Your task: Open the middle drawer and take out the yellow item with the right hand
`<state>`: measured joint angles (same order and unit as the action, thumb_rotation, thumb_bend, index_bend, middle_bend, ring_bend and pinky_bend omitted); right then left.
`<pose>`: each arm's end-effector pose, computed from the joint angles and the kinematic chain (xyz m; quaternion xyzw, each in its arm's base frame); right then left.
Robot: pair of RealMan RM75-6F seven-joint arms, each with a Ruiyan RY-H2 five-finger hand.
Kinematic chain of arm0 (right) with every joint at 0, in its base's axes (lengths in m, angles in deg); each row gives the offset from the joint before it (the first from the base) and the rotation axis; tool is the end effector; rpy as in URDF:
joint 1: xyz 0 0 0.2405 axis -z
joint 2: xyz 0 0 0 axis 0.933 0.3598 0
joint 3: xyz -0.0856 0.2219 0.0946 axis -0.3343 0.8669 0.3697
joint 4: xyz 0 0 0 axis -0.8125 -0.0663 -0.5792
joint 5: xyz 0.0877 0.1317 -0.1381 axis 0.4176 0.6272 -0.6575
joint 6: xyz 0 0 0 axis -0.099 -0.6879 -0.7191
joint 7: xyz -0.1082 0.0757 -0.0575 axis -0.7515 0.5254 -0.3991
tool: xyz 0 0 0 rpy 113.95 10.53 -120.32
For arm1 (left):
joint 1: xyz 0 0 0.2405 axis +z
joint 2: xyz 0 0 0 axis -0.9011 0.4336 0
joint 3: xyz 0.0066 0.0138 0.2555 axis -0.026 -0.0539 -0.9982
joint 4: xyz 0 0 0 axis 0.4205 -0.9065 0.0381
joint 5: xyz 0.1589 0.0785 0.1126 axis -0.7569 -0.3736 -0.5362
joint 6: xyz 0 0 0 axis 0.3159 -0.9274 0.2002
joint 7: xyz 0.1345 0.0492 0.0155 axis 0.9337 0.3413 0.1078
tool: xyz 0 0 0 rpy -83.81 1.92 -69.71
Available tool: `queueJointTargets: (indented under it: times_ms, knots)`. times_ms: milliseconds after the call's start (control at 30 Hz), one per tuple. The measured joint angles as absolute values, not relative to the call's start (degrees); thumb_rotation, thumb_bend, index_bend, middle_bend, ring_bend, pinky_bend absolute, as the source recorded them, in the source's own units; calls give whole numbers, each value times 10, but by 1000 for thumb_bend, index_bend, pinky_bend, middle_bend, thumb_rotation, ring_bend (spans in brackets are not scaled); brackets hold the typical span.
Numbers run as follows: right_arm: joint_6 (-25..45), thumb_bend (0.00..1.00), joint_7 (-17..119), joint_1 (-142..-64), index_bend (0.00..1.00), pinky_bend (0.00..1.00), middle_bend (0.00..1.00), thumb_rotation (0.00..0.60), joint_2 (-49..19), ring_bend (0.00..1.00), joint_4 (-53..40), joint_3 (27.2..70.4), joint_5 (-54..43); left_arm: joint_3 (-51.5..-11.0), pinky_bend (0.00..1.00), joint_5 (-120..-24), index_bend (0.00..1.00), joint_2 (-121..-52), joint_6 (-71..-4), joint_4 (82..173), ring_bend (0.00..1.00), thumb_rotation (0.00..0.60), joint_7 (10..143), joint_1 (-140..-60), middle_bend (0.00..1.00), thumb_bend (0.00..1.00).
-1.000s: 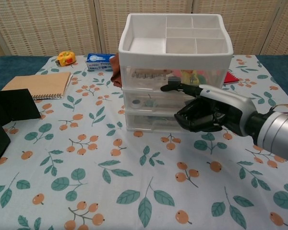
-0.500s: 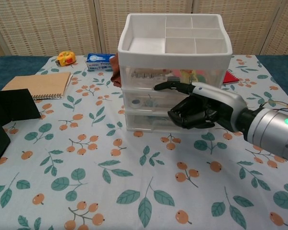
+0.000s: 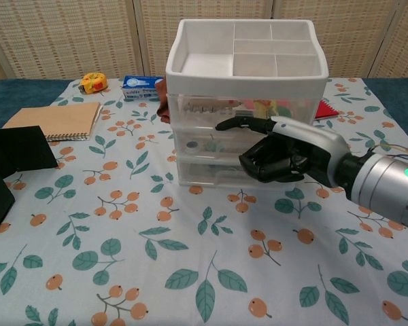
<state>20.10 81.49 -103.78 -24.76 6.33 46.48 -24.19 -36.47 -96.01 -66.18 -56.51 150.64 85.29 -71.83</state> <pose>-0.1362 -0.2828 -0.0499 0.5718 -0.6413 0.4940 0.1334 -0.2960 0.1947 0.1584 -0.6265 -0.3491 -0.3574 0.5983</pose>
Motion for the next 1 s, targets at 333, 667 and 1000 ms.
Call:
queueJointTargets:
  times_ms: [333,667,1000]
  knots:
    - [187,622,821,-1029,205,1000,796,600,-238,921,80,446,-258,-366,135,-962,31,-662,-564,1508,54,600,857,-720,30,223]
    - [176,622,812,-1014,36,1000,794,600,-221,920,109,420,-268,-367,135,-963,31,-664,-562,1507,55,600,856,-721,30,223]
    - [171,622,794,-1000,16,1000,785,600,-192,920,144,397,-276,-367,134,-966,31,-666,-560,1505,55,600,854,-724,30,223]
